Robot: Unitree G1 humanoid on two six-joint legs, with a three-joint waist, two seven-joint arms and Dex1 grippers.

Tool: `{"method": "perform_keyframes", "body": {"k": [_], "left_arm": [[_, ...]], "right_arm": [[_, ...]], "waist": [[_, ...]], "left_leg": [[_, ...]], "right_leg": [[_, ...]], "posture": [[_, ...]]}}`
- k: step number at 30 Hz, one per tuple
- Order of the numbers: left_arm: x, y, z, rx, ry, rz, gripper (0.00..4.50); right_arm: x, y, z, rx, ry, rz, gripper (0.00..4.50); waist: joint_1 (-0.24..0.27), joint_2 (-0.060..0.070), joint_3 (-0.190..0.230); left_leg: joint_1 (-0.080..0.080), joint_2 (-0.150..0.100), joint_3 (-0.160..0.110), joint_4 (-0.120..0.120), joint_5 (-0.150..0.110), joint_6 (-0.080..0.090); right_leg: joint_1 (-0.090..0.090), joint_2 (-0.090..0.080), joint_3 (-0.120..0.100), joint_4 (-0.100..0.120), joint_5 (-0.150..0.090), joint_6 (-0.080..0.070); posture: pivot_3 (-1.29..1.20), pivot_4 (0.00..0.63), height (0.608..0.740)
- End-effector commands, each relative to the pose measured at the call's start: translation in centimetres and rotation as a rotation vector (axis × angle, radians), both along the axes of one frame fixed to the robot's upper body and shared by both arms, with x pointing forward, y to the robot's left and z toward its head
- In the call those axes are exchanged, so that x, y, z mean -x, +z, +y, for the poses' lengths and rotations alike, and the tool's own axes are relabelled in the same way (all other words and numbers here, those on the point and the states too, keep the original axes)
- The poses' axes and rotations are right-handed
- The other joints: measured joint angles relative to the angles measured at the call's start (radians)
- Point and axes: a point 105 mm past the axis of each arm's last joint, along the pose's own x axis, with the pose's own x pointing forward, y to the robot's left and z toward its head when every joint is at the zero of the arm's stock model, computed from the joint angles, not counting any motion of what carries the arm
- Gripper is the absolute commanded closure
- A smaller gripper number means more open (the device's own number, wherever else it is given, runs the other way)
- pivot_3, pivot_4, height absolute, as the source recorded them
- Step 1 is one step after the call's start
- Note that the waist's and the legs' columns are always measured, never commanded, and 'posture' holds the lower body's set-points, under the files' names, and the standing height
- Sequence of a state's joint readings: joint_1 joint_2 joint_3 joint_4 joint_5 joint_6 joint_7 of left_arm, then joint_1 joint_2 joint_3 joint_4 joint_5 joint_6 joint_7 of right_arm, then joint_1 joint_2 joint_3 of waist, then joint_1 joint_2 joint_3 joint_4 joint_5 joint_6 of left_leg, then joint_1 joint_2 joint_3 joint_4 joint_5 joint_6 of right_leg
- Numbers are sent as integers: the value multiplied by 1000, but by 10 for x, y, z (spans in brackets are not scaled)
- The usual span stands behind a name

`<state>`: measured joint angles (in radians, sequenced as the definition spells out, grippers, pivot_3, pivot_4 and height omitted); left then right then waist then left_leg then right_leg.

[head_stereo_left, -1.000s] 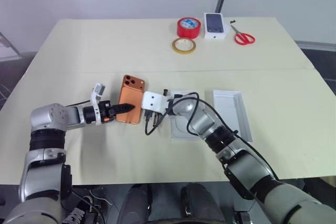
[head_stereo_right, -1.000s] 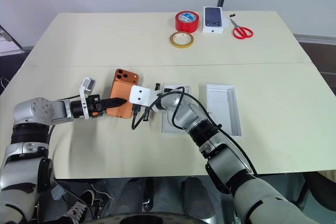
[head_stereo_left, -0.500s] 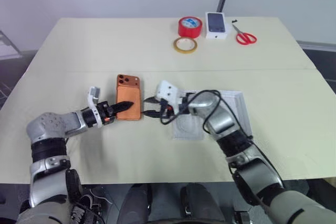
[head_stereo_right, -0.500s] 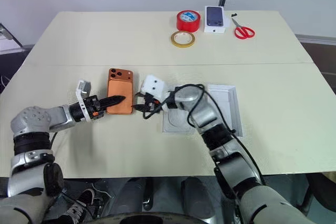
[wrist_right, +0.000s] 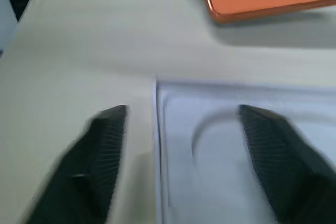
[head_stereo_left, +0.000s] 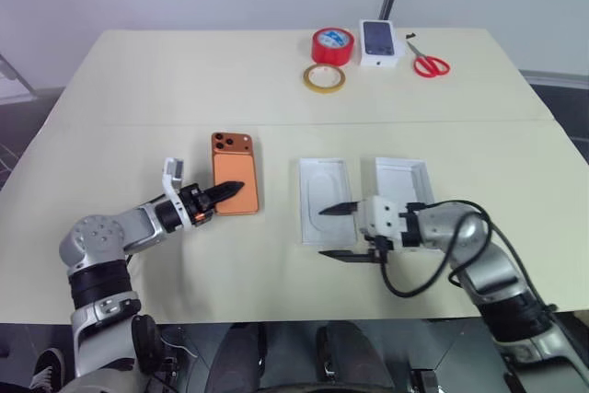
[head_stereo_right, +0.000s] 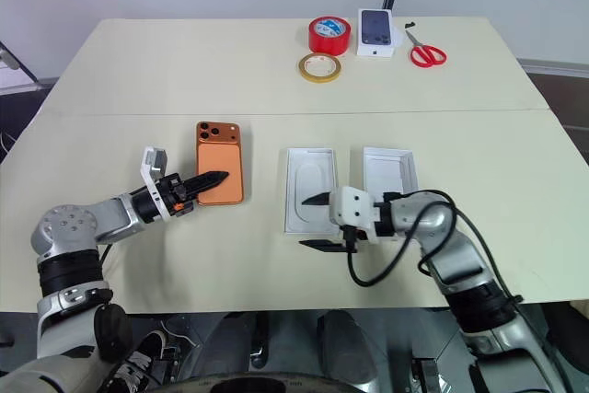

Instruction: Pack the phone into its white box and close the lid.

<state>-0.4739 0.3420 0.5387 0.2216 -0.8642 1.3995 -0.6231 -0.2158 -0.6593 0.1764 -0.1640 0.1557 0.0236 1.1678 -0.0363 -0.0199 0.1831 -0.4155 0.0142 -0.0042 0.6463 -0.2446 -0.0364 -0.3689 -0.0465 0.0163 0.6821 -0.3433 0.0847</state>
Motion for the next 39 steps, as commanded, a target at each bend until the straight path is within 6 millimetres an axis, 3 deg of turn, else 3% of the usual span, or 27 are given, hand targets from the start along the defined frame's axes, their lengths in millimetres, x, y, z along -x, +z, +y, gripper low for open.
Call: {"method": "perform_keyframes", "body": {"k": [1,14,21,24,25,26,32,39], "left_arm": [[-2,19,-2,20,-7,-84,4500],[-5,20,-8,-2,-40,-84,4500],[-2,20,-7,-11,-46,-85,4500],[-2,21,-5,-16,-39,-89,4500],[-2,21,-5,-16,-38,-89,4500],[-2,21,-4,-15,-37,-90,4500],[-3,24,-6,-3,-31,-101,4500],[-27,59,-13,87,38,-172,4500]], "right_arm": [[7,8,-6,5,15,-71,2815],[4,2,-6,-6,-24,-115,2815],[9,-14,-7,46,2,-91,2815],[8,-15,-7,51,0,-101,3732],[7,-15,-8,53,-2,-106,4289],[6,-15,-8,53,-3,-108,4480],[-3,1,7,-23,-23,-128,4480],[-33,5,42,-8,-113,-193,4480]], "waist": [[0,0,0],[20,0,0],[24,0,0],[24,0,0],[24,0,0],[23,0,0],[22,0,0],[24,-2,1]], "left_leg": [[0,0,0,0,0,0],[2,0,0,1,0,0],[2,0,0,1,0,0],[2,0,0,1,0,0],[2,0,0,1,0,-1],[2,0,0,1,0,-1],[3,0,0,1,1,-1],[4,0,-1,2,1,-2]], "right_leg": [[0,0,0,0,0,0],[2,0,0,0,0,0],[2,0,0,0,0,0],[2,0,0,0,0,0],[2,0,0,0,0,0],[3,0,0,0,0,0],[4,0,0,0,0,0],[4,1,-1,1,0,0]], "posture": [[0,150,740],[0,150,740],[0,150,740],[0,150,740],[0,150,740],[0,150,740],[0,150,740],[0,150,740]]}}
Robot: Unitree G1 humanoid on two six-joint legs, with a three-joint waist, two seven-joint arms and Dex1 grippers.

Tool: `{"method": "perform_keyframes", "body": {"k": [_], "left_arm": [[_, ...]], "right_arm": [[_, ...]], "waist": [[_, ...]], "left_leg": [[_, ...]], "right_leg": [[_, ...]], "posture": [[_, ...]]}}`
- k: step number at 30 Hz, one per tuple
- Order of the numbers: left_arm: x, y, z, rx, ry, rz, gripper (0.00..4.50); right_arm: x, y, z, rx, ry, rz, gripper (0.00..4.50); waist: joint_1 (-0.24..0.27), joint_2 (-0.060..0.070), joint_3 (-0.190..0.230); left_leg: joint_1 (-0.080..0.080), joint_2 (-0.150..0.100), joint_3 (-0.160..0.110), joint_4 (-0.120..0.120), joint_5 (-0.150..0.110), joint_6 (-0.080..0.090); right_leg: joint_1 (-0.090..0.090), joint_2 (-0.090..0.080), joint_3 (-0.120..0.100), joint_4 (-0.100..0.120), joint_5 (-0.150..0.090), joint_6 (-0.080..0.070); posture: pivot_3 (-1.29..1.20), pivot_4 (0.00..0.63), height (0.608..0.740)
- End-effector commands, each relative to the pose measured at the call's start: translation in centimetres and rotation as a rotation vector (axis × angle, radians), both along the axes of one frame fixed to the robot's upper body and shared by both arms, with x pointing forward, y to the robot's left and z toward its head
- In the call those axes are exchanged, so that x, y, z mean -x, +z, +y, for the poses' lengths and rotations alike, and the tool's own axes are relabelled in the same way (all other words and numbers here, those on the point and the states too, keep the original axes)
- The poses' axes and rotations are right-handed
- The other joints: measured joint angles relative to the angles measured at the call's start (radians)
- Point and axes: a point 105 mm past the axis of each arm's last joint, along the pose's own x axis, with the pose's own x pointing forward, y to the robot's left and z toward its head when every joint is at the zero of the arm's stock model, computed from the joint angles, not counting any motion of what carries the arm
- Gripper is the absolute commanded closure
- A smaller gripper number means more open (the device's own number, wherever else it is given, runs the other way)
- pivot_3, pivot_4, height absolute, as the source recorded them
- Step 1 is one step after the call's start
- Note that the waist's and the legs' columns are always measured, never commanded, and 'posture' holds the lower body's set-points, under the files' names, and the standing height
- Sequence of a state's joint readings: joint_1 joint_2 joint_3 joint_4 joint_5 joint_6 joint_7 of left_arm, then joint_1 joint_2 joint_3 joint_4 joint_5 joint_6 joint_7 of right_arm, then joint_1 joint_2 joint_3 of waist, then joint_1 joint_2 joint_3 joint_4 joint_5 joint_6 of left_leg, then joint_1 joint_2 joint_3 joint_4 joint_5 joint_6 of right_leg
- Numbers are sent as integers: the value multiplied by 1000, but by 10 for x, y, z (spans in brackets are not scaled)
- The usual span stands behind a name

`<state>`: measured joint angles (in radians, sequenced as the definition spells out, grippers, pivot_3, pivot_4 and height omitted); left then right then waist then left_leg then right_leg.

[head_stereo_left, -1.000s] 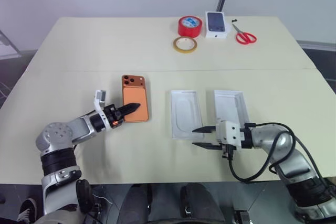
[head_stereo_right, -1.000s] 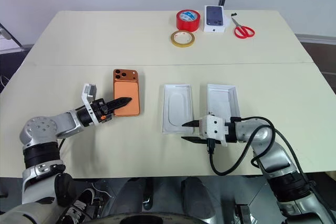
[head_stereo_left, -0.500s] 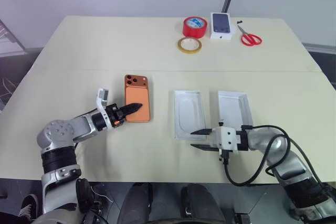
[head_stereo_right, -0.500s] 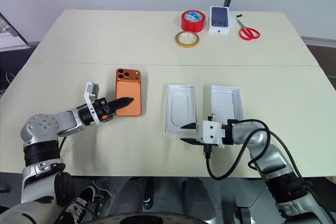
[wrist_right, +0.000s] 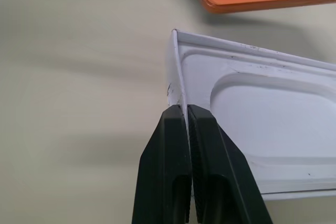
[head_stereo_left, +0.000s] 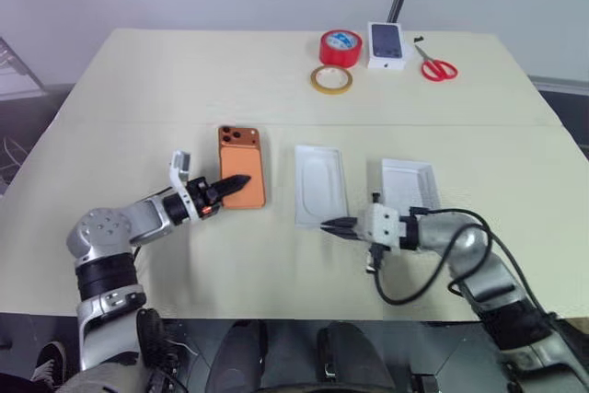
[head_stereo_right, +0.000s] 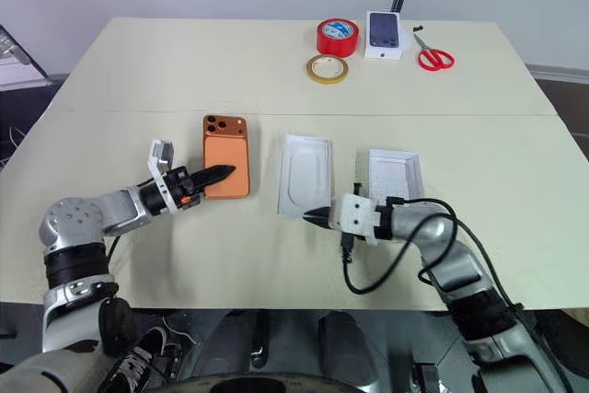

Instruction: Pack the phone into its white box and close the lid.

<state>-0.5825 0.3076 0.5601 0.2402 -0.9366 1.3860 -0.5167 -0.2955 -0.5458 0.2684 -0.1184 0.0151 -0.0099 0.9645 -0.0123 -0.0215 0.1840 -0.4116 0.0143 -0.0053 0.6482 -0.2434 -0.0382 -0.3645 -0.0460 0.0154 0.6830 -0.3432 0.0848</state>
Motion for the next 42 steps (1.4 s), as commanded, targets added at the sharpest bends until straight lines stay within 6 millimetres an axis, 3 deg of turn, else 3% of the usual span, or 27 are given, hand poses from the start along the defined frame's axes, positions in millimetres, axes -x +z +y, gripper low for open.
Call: {"method": "perform_keyframes", "body": {"k": [1,6,9,11,14,17,23,30,31,32,38,42], "left_arm": [[-11,31,0,63,42,-104,4500],[-16,48,-11,94,33,-137,4500],[-14,45,-21,89,10,-133,4500],[-11,37,-28,78,-8,-110,4500],[-2,22,-42,24,-72,-96,4500],[1,14,-54,8,-117,-88,4500],[0,-8,-83,-8,-186,-35,4500],[-5,-12,-85,-2,-200,-9,4500],[-6,-11,-86,-8,-199,-8,3517],[-8,-10,-87,-16,-197,-11,3210],[-10,-5,-85,-65,-200,-17,154],[-6,1,-84,-89,-219,-53,66]], "right_arm": [[-11,2,13,31,-33,-55,4480],[-18,-2,25,29,-49,-38,4480],[-13,-1,28,11,-22,-9,3569],[-10,0,26,11,-8,-9,2565],[4,25,16,-110,30,42,1027],[8,40,-15,-168,-12,108,1027],[-11,29,-85,-35,-245,90,1027],[-12,32,-83,-57,-266,64,1027],[-11,30,-82,-53,-264,63,974],[-10,28,-80,-50,-263,62,974],[-13,25,-75,-65,-270,50,974],[-15,24,-69,-71,-263,46,974]], "waist": [[1,0,0],[-1,0,0],[-2,0,0],[-2,0,0],[-2,0,0],[3,-1,1],[2,-2,1],[-4,-1,1],[-1,-1,1],[0,-1,1],[1,-2,1],[-4,-2,1]], "left_leg": [[0,0,0,0,0,0],[0,-1,1,-1,3,-5],[0,0,0,-1,3,-5],[0,0,0,-1,3,-5],[0,0,0,-1,3,-5],[0,0,0,-1,3,-5],[4,-1,0,0,0,0],[2,1,1,-3,0,0],[2,1,1,-3,0,0],[2,1,1,-2,0,0],[3,-1,1,1,0,0],[4,0,1,0,0,0]], "right_leg": [[0,0,0,0,0,0],[0,0,0,-1,0,0],[0,0,0,-1,0,0],[0,0,0,-1,0,0],[0,0,0,-1,0,0],[0,0,0,-1,0,0],[5,0,0,-2,0,0],[1,3,1,-1,0,0],[2,3,1,-1,0,0],[2,2,1,-1,0,0],[4,1,1,-2,0,1],[4,2,1,-1,0,1]], "posture": [[0,150,740],[0,150,740],[0,150,740],[0,150,740],[0,150,740],[0,150,740],[0,150,740],[0,150,740],[0,150,740],[0,150,740],[0,150,740],[0,150,740]]}}
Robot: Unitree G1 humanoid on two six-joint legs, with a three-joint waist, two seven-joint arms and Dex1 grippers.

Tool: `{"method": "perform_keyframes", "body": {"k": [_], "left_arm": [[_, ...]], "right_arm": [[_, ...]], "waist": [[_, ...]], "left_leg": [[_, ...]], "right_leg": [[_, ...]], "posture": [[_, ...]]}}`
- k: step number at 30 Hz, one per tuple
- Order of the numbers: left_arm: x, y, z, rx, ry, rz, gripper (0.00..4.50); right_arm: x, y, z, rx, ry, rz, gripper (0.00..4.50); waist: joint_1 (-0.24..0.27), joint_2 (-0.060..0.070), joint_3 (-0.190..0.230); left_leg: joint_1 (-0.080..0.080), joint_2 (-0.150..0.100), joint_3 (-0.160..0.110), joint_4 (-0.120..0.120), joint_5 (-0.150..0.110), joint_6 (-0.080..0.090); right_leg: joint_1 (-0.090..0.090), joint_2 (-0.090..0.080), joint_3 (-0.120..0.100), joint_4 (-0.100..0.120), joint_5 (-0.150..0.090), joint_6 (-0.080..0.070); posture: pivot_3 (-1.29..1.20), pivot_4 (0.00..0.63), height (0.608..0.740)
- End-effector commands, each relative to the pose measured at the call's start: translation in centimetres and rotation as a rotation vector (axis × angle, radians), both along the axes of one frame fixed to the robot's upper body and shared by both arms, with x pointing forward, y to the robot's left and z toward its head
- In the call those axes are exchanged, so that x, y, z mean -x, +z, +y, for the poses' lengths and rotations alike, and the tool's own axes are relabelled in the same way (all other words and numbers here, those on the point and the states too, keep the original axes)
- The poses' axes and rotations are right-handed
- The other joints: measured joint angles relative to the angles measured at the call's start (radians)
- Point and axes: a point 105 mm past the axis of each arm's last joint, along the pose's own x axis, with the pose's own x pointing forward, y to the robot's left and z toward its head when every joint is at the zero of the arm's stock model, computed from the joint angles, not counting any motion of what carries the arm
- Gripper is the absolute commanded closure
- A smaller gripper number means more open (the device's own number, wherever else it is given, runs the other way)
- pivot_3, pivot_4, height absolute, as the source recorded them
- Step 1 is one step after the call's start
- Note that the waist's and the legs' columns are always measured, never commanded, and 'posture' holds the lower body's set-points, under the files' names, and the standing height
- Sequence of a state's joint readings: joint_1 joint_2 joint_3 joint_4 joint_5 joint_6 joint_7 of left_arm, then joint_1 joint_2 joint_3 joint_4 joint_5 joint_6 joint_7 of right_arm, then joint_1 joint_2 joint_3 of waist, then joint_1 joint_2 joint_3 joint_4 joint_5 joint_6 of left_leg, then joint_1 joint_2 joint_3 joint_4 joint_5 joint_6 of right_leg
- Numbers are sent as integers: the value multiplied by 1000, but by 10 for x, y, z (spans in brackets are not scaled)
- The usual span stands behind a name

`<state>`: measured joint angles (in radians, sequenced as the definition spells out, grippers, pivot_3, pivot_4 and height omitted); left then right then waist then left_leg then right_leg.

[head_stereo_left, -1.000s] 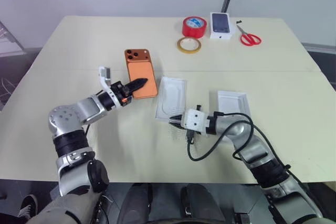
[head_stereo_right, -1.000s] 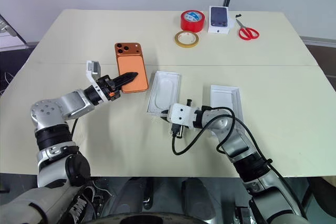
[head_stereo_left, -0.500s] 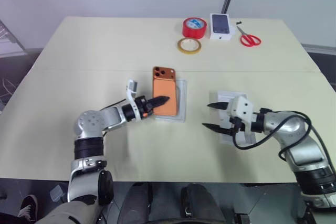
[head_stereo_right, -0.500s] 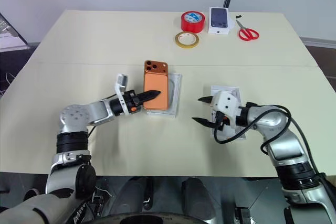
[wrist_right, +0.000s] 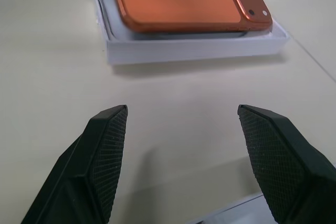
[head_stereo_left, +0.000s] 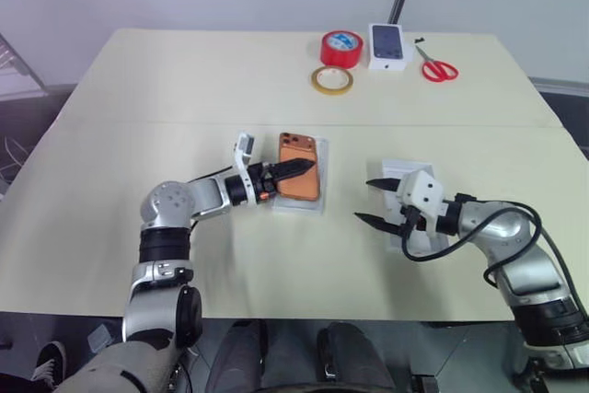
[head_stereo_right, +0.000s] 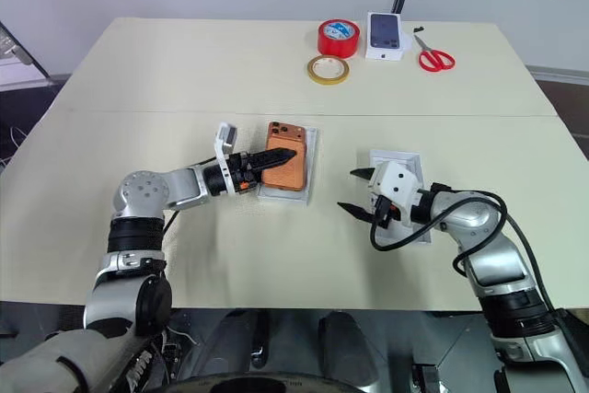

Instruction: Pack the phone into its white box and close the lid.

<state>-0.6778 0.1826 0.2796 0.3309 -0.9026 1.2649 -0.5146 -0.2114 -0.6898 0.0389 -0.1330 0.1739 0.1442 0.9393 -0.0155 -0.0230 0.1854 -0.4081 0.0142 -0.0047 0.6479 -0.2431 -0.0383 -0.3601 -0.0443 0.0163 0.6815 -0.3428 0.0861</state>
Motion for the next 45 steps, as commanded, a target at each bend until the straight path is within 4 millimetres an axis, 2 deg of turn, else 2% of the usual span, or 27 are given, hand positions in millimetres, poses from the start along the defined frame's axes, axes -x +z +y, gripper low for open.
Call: {"method": "perform_keyframes", "body": {"k": [1,4,10,13,16,19,20,21,24,25,28,29,31,32,35,37,40,42,45], "left_arm": [[3,11,3,-40,-12,-67,66],[8,21,6,-67,-47,-109,66],[4,32,18,-136,-45,-133,66],[10,35,20,-161,-75,-153,66],[14,39,32,-205,-74,-181,66],[24,52,41,-179,-107,-204,66],[20,56,47,-203,-63,-263,66],[10,57,55,-238,13,-296,23],[-19,42,79,-444,206,-366,868],[-22,37,81,-504,218,-411,1307],[-31,28,73,-515,251,-484,2765],[-33,23,70,-556,250,-528,3230],[-35,12,62,-604,239,-560,4227],[-35,7,58,-619,224,-567,4391],[-34,-11,48,-705,167,-580,4391],[-23,-26,29,-683,60,-566,4391],[-16,-35,15,-664,2,-529,4391],[-9,-44,8,-685,-62,-523,4391],[7,-42,-16,-594,-155,-534,4391]], "right_arm": [[-1,7,10,-10,29,-47,974],[-2,6,15,-17,39,-48,974],[-5,5,21,-25,53,-51,974],[-5,4,24,-22,62,-55,974],[-6,5,26,-25,65,-57,974],[-8,6,25,-32,62,-58,974],[-9,7,25,-31,57,-63,974],[-12,8,25,-45,46,-61,1231],[-27,10,18,-15,-27,-122,2382],[-30,11,18,-6,-36,-141,2828],[-43,10,18,38,-60,-194,4313],[-46,9,20,45,-61,-196,4500],[-53,7,25,42,-70,-198,4500],[-55,6,27,49,-70,-204,4500],[-57,0,34,72,-42,-204,4500],[-58,-8,42,104,-26,-208,4500],[-54,-17,51,123,14,-202,4500],[-50,-14,56,91,36,-204,4500],[-41,-10,55,53,59,-178,4500]], "waist": [[-2,0,0],[0,0,0],[3,0,0],[4,0,0],[3,0,0],[-3,0,1],[-2,0,1],[-1,1,1],[1,1,1],[1,1,1],[4,1,1],[7,0,1],[6,0,1],[5,0,1],[3,0,1],[2,1,1],[3,1,1],[3,1,1],[4,1,0]], "left_leg": [[0,0,0,0,0,0],[0,0,0,-1,1,-2],[0,0,0,0,1,-2],[-1,0,0,0,1,-1],[-1,0,0,-1,2,-4],[-1,0,0,-1,2,-4],[-1,0,0,-1,2,-4],[-1,0,0,-1,2,-3],[0,0,0,-1,1,-2],[0,0,0,-1,1,-1],[-1,0,0,-2,1,-1],[-1,0,0,-2,1,-1],[-3,0,1,-1,1,-1],[-3,0,1,-1,1,-1],[-3,0,1,-2,1,-1],[-3,0,1,-2,0,0],[-3,0,1,-1,0,1],[-3,0,1,-1,0,1],[-1,0,1,0,0,1]], "right_leg": [[0,0,0,0,0,0],[0,0,0,0,0,0],[-1,0,0,0,0,0],[-1,0,0,0,0,0],[-1,0,0,-1,0,0],[-1,0,0,-1,0,0],[-1,0,0,0,0,0],[-1,0,0,0,0,0],[-1,0,0,0,0,0],[-1,0,0,0,0,-1],[-1,0,0,-1,0,-1],[-2,-1,0,-1,0,-1],[-2,-1,0,-2,0,-1],[-2,-1,0,-2,0,-1],[-3,-1,0,-2,0,-1],[-3,-1,0,-2,0,-1],[-3,0,0,-1,0,-1],[-2,0,0,0,0,-1],[-1,0,0,-1,0,0]], "posture": [[0,150,740],[0,150,740],[0,150,740],[0,150,740],[0,150,740],[0,150,740],[0,150,740],[0,150,740],[0,150,740],[0,150,740],[0,150,740],[0,150,740],[0,150,740],[0,150,740],[0,150,740],[0,150,740],[0,150,740],[0,150,740],[0,150,740]]}}
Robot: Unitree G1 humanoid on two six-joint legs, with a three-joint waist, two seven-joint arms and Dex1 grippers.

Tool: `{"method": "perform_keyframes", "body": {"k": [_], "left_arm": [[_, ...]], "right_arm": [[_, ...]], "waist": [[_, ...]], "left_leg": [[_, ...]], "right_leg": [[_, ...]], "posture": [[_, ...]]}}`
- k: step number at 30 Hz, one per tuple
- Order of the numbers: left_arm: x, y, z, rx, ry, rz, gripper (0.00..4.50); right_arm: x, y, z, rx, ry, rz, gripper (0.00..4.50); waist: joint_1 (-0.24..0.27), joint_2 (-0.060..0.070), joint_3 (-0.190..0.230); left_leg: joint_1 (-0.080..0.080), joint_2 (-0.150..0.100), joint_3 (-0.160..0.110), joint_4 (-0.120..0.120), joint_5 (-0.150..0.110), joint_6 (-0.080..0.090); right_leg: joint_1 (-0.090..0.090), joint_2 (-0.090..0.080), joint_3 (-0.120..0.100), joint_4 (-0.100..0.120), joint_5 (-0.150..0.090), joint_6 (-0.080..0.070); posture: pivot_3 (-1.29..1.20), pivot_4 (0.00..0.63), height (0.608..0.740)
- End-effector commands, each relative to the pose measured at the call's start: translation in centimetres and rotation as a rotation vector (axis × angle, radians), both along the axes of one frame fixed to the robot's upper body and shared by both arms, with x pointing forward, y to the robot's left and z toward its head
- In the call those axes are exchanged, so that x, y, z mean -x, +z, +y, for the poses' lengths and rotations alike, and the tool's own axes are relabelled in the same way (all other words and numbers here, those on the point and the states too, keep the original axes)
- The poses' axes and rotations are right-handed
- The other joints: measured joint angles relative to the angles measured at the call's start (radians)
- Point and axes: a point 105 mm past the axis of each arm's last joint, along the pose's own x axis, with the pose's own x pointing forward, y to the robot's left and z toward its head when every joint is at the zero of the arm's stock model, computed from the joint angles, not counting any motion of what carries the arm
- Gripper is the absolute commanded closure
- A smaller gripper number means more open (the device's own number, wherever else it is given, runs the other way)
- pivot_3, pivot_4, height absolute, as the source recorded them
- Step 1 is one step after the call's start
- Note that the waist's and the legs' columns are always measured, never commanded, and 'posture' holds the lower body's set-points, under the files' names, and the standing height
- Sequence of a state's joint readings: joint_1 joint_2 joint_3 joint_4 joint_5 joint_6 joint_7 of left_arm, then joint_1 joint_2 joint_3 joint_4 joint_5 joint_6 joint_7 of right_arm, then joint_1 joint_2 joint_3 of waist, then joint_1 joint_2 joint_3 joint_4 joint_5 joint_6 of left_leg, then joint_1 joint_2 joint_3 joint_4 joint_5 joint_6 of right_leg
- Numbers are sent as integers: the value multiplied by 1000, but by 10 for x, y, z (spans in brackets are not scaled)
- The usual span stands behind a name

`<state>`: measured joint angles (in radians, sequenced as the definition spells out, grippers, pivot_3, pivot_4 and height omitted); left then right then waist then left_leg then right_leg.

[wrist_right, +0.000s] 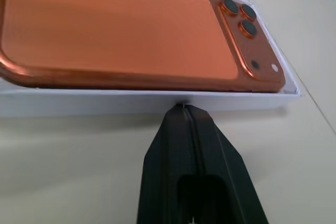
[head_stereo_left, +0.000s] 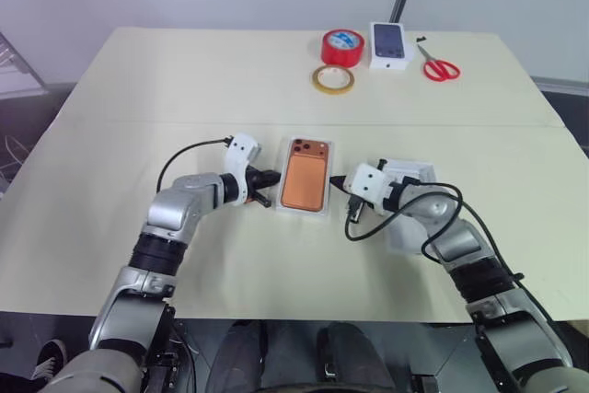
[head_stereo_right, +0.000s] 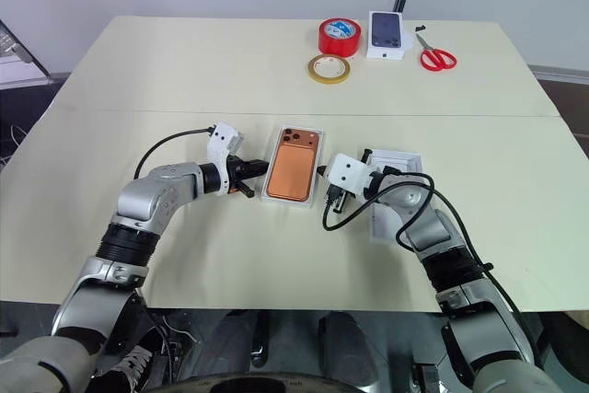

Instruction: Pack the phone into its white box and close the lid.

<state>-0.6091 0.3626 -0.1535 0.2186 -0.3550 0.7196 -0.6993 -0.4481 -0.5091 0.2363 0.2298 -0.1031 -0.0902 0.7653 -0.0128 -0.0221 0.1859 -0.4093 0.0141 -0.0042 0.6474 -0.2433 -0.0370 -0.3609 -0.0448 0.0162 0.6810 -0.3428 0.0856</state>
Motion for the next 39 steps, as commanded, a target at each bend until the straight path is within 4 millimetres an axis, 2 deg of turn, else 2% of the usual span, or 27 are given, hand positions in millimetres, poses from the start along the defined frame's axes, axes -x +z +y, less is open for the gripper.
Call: {"method": "perform_keyframes", "body": {"k": [1,6,8,13,15,17,20,23,24,30,35,39], "left_arm": [[27,-6,-43,82,-178,82,4391],[37,8,-91,174,-283,74,4391],[46,9,-114,200,-328,77,4391],[66,13,-146,239,-445,83,4391],[63,12,-152,221,-461,70,4391],[64,14,-155,220,-507,65,4391],[66,15,-155,215,-541,57,4391],[36,21,-144,231,-393,21,4391],[34,24,-141,250,-389,29,4391],[35,14,-128,216,-381,9,4391],[26,13,-120,240,-268,-21,4391],[35,5,-116,180,-328,-35,4391]], "right_arm": [[13,16,7,-49,72,-14,4500],[32,20,-23,-29,43,26,4500],[43,14,-38,8,27,59,4500],[55,9,-64,46,-19,93,4500],[57,9,-79,56,-47,112,4500],[55,12,-88,94,-60,88,4500],[51,14,-89,85,-71,86,4500],[60,13,-75,51,-21,108,4500],[62,12,-72,59,-8,101,4500],[58,10,-72,43,-28,109,4500],[62,10,-69,73,1,108,4500],[55,15,-72,65,-30,78,4500]], "waist": [[4,0,0],[31,0,0],[37,0,0],[34,0,0],[29,1,0],[25,1,0],[17,1,0],[17,1,0],[17,1,0],[9,1,0],[1,1,0],[1,2,0]], "left_leg": [[0,0,0,0,0,0],[-1,-2,-1,2,-2,3],[-1,-2,-1,3,-2,4],[-1,-3,-1,3,-2,5],[-1,-2,-1,2,-2,5],[-1,-3,-1,2,-2,5],[0,-2,0,2,-2,5],[0,-2,-1,1,-2,5],[0,-1,-1,1,-2,4],[0,-1,0,1,-2,4],[0,-1,-1,1,-1,4],[0,-1,-1,1,-1,4]], "right_leg": [[0,0,0,0,0,0],[2,-2,-1,-2,0,1],[3,-3,-1,-2,0,1],[3,-2,-1,-4,0,1],[3,-2,-1,-4,0,1],[4,-2,-1,-4,0,1],[3,-1,0,-4,0,1],[3,0,0,-4,0,1],[3,0,-1,-4,0,1],[3,0,0,-4,0,1],[3,0,0,-4,0,1],[3,0,0,-4,0,1]], "posture": [[0,150,740],[0,150,740],[0,150,740],[0,150,740],[0,150,740],[0,150,740],[0,150,740],[0,150,740],[0,150,740],[0,150,740],[0,150,740],[0,150,740]]}}
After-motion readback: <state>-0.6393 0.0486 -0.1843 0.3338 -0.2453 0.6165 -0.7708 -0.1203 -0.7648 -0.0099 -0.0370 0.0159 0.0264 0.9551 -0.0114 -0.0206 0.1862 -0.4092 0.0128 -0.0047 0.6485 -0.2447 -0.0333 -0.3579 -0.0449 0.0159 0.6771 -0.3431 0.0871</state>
